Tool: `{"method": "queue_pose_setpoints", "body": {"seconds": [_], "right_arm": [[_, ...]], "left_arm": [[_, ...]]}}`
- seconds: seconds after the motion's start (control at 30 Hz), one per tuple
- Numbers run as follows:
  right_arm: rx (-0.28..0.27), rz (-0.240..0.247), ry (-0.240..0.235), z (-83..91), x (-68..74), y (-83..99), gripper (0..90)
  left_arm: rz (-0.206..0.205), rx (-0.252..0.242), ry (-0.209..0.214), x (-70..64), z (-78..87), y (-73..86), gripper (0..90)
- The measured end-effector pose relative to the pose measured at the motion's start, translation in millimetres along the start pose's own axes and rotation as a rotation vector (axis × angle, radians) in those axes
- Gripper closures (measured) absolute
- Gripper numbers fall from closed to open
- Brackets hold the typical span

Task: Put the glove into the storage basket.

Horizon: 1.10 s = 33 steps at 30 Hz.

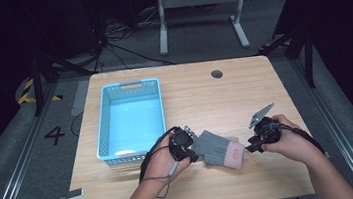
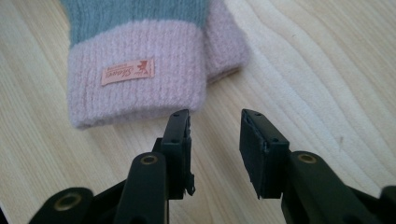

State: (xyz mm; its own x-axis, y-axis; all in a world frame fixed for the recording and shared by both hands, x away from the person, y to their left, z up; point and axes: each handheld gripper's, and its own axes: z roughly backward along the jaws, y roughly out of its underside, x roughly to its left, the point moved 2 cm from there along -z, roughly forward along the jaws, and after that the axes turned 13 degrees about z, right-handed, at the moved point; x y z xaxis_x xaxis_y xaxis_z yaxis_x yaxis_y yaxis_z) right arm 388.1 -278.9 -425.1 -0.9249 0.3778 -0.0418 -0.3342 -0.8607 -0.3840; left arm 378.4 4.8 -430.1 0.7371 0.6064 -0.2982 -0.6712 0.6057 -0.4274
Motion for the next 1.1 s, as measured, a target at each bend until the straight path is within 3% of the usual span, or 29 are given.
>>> {"method": "queue_pose_setpoints", "body": {"seconds": [0.13, 0.33, 0.57, 0.7, 0.8, 1.1], "right_arm": [[0.018, 0.014, -0.01, -3.2, 1.7, -0.3, 63.7], [0.037, 0.021, -0.02, -8.1, 3.5, -0.1, 63.8], [0.039, 0.017, -0.013, -11.2, 2.1, 0.1, 63.8], [0.033, 0.026, -0.01, -11.9, 2.4, -0.7, 64.7], [0.042, 0.036, -0.01, -13.9, 3.4, -2.0, 64.9], [0.05, 0.05, -0.006, -17.8, 5.6, -4.1, 65.2]], "left_arm": [[-0.019, 0.007, -0.006, 0.0, -6.1, -1.0, 73.5], [0.009, 0.004, -0.056, 3.9, -12.9, -2.4, 71.2], [0.055, 0.007, -0.057, 8.5, -26.2, -5.4, 71.0], [0.06, 0.007, -0.052, 10.1, -27.3, -6.5, 72.0], [0.091, 0.01, -0.057, 13.7, -26.7, -5.4, 71.1], [0.083, 0.016, -0.066, 11.4, -30.8, -7.6, 70.0]]}}
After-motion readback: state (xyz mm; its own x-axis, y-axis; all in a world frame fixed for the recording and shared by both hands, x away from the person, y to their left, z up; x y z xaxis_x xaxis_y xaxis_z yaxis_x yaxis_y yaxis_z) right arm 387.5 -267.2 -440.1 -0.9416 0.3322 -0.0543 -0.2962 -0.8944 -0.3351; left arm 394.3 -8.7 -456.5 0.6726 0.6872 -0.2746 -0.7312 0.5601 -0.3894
